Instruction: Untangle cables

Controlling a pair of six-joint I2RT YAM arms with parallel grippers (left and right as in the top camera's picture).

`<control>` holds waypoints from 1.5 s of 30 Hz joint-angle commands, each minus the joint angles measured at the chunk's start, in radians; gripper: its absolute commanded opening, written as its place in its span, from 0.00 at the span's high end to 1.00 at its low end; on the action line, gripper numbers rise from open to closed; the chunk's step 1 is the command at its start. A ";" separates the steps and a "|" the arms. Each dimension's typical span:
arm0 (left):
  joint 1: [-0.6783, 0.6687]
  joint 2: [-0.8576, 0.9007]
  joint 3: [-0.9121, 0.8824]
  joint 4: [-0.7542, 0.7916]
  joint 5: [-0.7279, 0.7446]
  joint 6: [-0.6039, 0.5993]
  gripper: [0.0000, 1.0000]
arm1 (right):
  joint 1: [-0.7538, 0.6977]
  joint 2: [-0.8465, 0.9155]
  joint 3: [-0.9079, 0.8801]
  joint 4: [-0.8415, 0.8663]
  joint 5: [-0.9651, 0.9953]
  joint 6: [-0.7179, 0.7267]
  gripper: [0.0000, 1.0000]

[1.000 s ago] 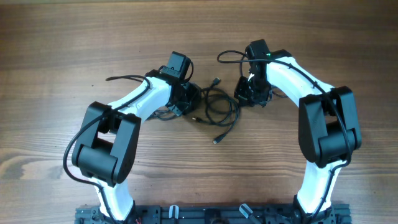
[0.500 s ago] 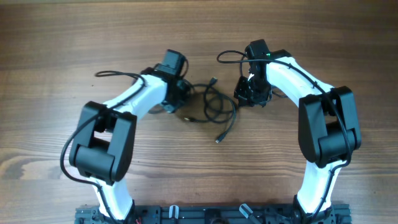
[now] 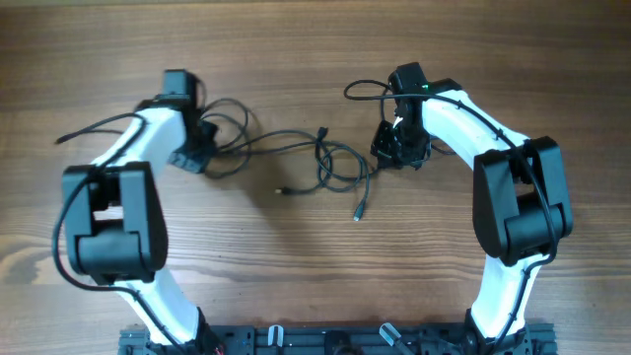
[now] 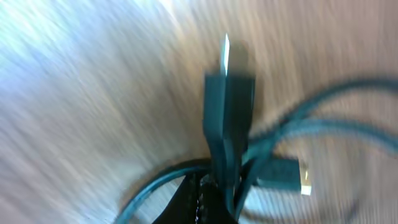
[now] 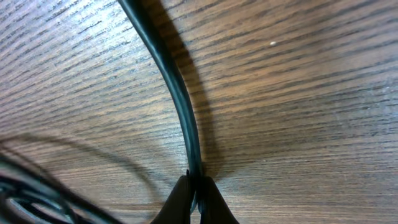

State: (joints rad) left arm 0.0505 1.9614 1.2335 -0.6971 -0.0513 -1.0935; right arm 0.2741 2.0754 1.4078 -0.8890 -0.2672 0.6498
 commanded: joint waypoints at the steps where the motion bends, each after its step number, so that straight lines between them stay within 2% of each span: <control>1: 0.107 0.031 -0.024 -0.042 -0.050 0.017 0.95 | 0.000 -0.031 -0.009 -0.013 0.118 0.005 0.96; 4: 0.150 0.031 -0.024 -0.054 -0.008 0.017 0.95 | -0.001 -0.032 -0.008 -0.058 0.223 -0.014 0.96; 7: 0.173 0.031 -0.024 -0.056 -0.009 0.017 0.95 | -0.014 -0.040 0.035 -0.156 0.278 -0.137 0.96; 11: 0.188 0.031 -0.024 -0.056 -0.010 0.017 0.95 | -0.024 -0.060 0.192 -0.369 0.440 -0.134 0.96; 16: 0.192 0.031 -0.024 -0.055 -0.010 0.017 0.95 | -0.023 -0.068 0.432 -0.539 0.435 -0.217 0.96; 19: 0.195 0.031 -0.024 -0.056 -0.022 0.019 0.95 | -0.023 -0.069 0.492 -0.544 0.246 -0.376 0.96; 22: 0.212 0.031 -0.024 -0.056 -0.025 0.043 0.95 | -0.023 -0.069 0.517 -0.550 -0.134 -0.653 0.96; 24: 0.228 0.031 -0.024 -0.060 -0.024 0.043 0.96 | -0.023 -0.069 0.517 -0.556 -0.342 -0.780 0.96; 26: 0.246 0.031 -0.024 -0.064 -0.016 0.043 0.96 | -0.023 -0.069 0.517 -0.556 -0.478 -0.871 0.96; 28: 0.259 0.031 -0.024 -0.068 0.018 0.043 0.96 | -0.023 -0.069 0.517 -0.551 -0.528 -0.930 0.96; 31: 0.272 0.030 -0.024 -0.071 0.126 0.071 0.96 | -0.023 -0.069 0.516 -0.509 -0.493 -0.893 0.96; 34: 0.273 0.021 -0.018 -0.071 0.210 0.142 0.96 | -0.023 -0.069 0.516 -0.465 -0.370 -0.706 0.96; 35: 0.273 0.016 -0.016 -0.072 0.226 0.165 0.96 | -0.024 -0.069 0.516 -0.462 -0.352 -0.683 0.96; 45: 0.261 -0.216 -0.008 -0.146 0.258 0.306 0.95 | -0.009 -0.069 0.516 -0.449 -0.354 -0.680 0.96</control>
State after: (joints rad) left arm 0.3225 1.8698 1.2278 -0.8257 0.1722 -0.8791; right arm 0.2577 2.0190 1.9064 -1.3472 -0.6266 -0.0456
